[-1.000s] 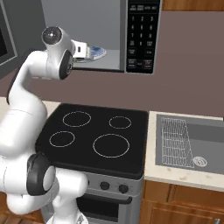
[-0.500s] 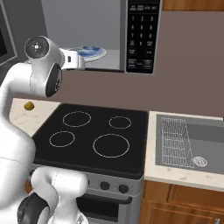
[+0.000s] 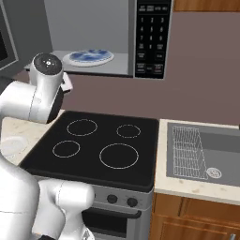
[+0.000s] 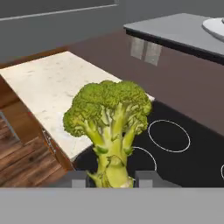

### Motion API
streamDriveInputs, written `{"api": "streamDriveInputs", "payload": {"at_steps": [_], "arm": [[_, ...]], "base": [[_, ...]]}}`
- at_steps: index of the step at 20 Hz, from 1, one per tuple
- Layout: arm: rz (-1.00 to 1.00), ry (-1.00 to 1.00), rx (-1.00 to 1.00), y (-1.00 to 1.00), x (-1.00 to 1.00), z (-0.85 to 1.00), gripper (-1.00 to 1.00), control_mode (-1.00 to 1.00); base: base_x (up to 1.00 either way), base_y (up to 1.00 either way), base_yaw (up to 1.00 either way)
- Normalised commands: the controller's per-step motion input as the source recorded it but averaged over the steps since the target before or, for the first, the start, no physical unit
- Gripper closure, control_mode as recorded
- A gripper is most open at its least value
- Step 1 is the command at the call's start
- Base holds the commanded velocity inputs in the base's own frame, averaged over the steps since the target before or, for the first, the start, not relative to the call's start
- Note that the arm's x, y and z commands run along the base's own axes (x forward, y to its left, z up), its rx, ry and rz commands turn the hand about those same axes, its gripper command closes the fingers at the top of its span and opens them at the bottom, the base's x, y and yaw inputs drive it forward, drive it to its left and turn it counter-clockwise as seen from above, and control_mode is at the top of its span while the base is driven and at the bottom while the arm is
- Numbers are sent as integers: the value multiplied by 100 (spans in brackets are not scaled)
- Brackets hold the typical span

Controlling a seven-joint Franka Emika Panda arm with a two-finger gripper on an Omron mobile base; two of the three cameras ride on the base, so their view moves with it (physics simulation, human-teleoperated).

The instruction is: Pick the broccoli from the microwave and place it on plate located on the counter.

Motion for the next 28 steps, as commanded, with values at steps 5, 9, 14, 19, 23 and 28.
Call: {"api": "streamDriveInputs", "payload": {"at_steps": [5,9,14,19,23,28], "arm": [[61,28,-16,100,-41,-42,100,-100],[39,24,-13,100,-3,-52,100,-100],[13,15,-9,62,18,-73,100,-100],[1,11,-5,71,6,-100,100,-100],[0,1,2,48,8,-97,100,-100],[-8,-5,12,17,28,-49,100,-100]], "base": [[0,0,0],[0,0,0],[0,0,0],[0,0,0],[0,0,0],[0,0,0]]}}
